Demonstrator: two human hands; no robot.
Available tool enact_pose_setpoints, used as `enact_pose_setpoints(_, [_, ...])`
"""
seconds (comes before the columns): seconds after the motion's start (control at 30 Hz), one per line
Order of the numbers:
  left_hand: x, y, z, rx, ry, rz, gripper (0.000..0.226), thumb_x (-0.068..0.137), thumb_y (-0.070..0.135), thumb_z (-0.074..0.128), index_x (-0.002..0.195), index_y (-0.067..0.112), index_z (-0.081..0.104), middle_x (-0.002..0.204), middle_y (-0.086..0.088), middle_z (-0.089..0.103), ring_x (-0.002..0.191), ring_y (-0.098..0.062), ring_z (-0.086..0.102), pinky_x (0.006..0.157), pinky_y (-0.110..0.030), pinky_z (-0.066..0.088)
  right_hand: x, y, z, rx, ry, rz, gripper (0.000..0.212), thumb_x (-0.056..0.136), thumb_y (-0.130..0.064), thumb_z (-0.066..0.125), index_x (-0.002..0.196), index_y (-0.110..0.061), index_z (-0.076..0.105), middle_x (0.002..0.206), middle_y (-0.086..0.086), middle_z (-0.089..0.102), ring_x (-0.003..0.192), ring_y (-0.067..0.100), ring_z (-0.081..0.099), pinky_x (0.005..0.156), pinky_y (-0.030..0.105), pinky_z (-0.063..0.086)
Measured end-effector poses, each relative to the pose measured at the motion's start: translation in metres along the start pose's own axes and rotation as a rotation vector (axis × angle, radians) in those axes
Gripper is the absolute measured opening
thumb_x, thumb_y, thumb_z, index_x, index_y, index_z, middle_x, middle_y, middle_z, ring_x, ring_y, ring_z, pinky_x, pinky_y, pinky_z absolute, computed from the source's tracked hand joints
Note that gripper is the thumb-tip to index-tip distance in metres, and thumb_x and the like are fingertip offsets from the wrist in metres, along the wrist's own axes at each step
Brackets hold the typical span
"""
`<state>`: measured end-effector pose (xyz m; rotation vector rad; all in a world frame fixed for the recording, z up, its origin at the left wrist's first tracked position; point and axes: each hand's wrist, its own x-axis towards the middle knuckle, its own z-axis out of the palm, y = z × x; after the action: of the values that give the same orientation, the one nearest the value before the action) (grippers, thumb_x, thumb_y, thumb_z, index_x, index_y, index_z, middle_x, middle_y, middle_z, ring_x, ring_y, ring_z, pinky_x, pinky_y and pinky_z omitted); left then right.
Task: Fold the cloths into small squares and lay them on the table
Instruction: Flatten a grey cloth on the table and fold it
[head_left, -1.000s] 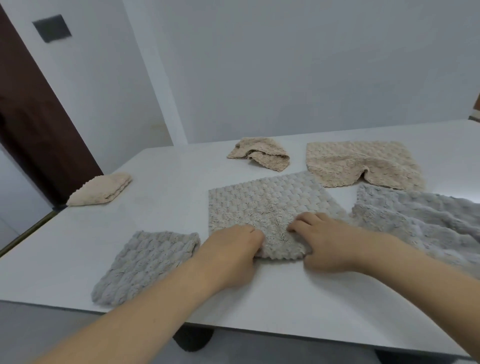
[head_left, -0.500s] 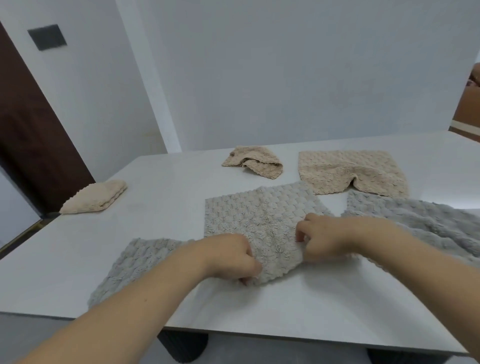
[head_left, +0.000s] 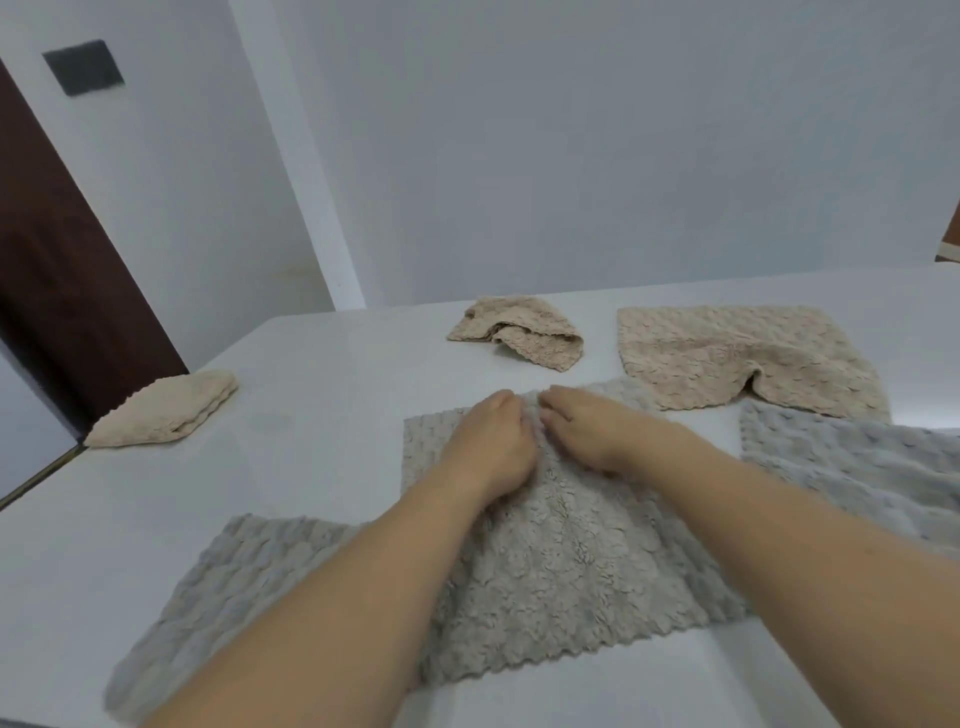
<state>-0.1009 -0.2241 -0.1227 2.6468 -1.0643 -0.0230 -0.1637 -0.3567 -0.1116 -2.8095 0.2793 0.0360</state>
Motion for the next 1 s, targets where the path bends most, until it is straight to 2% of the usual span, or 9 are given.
enact_pose_setpoints(0.07, [0.002, -0.007, 0.014, 0.107, -0.092, -0.043, 0.057, 0.103, 0.036, 0.018, 0.155, 0.011, 0.017, 0.163, -0.006, 0.014, 0.150, -0.024, 0.011, 0.121, -0.042, 0.007, 0.010, 0.013, 0.017, -0.143, 0.001, 0.000, 0.055, 0.103, -0.041, 0.014, 0.155, -0.022, 0.009, 0.163, -0.002, 0.003, 0.149, 0.016, 0.005, 0.121, 0.038, 0.004])
enact_pose_setpoints(0.17, [0.000, -0.028, 0.012, 0.149, -0.151, -0.093, 0.061, 0.103, 0.043, 0.011, 0.157, 0.017, 0.000, 0.164, 0.000, -0.004, 0.150, -0.018, -0.004, 0.122, -0.040, -0.003, 0.012, 0.035, 0.017, -0.186, 0.002, 0.044, 0.057, 0.102, -0.043, 0.009, 0.155, -0.025, 0.001, 0.162, -0.004, -0.005, 0.149, 0.013, -0.003, 0.121, 0.038, -0.002])
enact_pose_setpoints(0.33, [-0.003, -0.045, -0.014, 0.304, -0.214, -0.251, 0.066, 0.102, 0.046, 0.008, 0.156, 0.010, -0.003, 0.164, -0.007, -0.008, 0.150, -0.024, -0.009, 0.121, -0.042, -0.006, 0.013, 0.044, 0.003, -0.198, -0.039, 0.177, 0.060, 0.102, -0.043, 0.009, 0.155, -0.018, -0.002, 0.162, 0.001, -0.009, 0.149, 0.017, -0.007, 0.120, 0.040, -0.004])
enact_pose_setpoints(0.5, [-0.035, 0.004, 0.002, 0.154, -0.082, -0.019, 0.062, 0.103, 0.044, 0.011, 0.156, 0.014, 0.002, 0.164, -0.004, -0.003, 0.151, -0.019, -0.005, 0.122, -0.042, -0.001, -0.019, 0.007, 0.012, -0.166, 0.046, 0.028, 0.058, 0.103, -0.040, 0.011, 0.155, -0.016, -0.002, 0.162, 0.000, -0.009, 0.149, 0.016, -0.007, 0.121, 0.037, -0.004])
enact_pose_setpoints(0.6, [-0.061, -0.003, 0.012, 0.141, -0.131, -0.048, 0.062, 0.103, 0.046, 0.010, 0.157, 0.019, -0.002, 0.164, 0.003, -0.007, 0.150, -0.013, -0.009, 0.122, -0.037, -0.006, -0.044, 0.012, 0.026, -0.170, 0.003, 0.030, 0.058, 0.103, -0.042, 0.009, 0.155, -0.019, 0.000, 0.162, -0.004, -0.008, 0.148, 0.012, -0.008, 0.120, 0.034, -0.005])
enact_pose_setpoints(0.77, [-0.072, -0.014, -0.006, 0.214, -0.151, -0.180, 0.063, 0.103, 0.044, 0.010, 0.156, 0.012, 0.000, 0.164, -0.005, -0.005, 0.150, -0.020, -0.007, 0.121, -0.040, -0.006, -0.061, 0.033, 0.013, -0.193, 0.000, 0.158, 0.060, 0.103, -0.042, 0.009, 0.155, -0.015, -0.001, 0.162, 0.000, -0.008, 0.149, 0.015, -0.007, 0.121, 0.036, -0.003])
enact_pose_setpoints(0.87, [-0.094, 0.010, -0.006, 0.137, -0.074, -0.101, 0.062, 0.103, 0.040, 0.013, 0.156, 0.009, 0.004, 0.164, -0.006, -0.001, 0.151, -0.021, -0.004, 0.122, -0.040, -0.005, -0.080, 0.016, 0.015, -0.135, 0.038, 0.100, 0.059, 0.103, -0.041, 0.010, 0.155, -0.015, 0.002, 0.162, 0.001, -0.007, 0.149, 0.015, -0.007, 0.121, 0.034, -0.004])
enact_pose_setpoints(0.93, [-0.116, 0.023, 0.003, 0.126, -0.084, -0.007, 0.061, 0.104, 0.042, 0.011, 0.156, 0.013, 0.001, 0.164, -0.003, -0.004, 0.150, -0.017, -0.007, 0.122, -0.038, -0.006, -0.096, 0.004, 0.025, -0.123, 0.029, 0.017, 0.058, 0.103, -0.041, 0.011, 0.155, -0.018, 0.001, 0.162, -0.003, -0.007, 0.148, 0.012, -0.007, 0.120, 0.033, -0.004])
enact_pose_setpoints(1.0, [-0.132, 0.017, 0.010, 0.153, -0.119, 0.002, 0.062, 0.103, 0.045, 0.009, 0.156, 0.016, -0.005, 0.164, 0.001, -0.009, 0.149, -0.014, -0.012, 0.121, -0.037, -0.008, -0.110, 0.007, 0.032, -0.168, 0.006, 0.014, 0.057, 0.103, -0.043, 0.010, 0.155, -0.022, 0.000, 0.162, -0.006, -0.008, 0.148, 0.010, -0.007, 0.121, 0.034, -0.004])
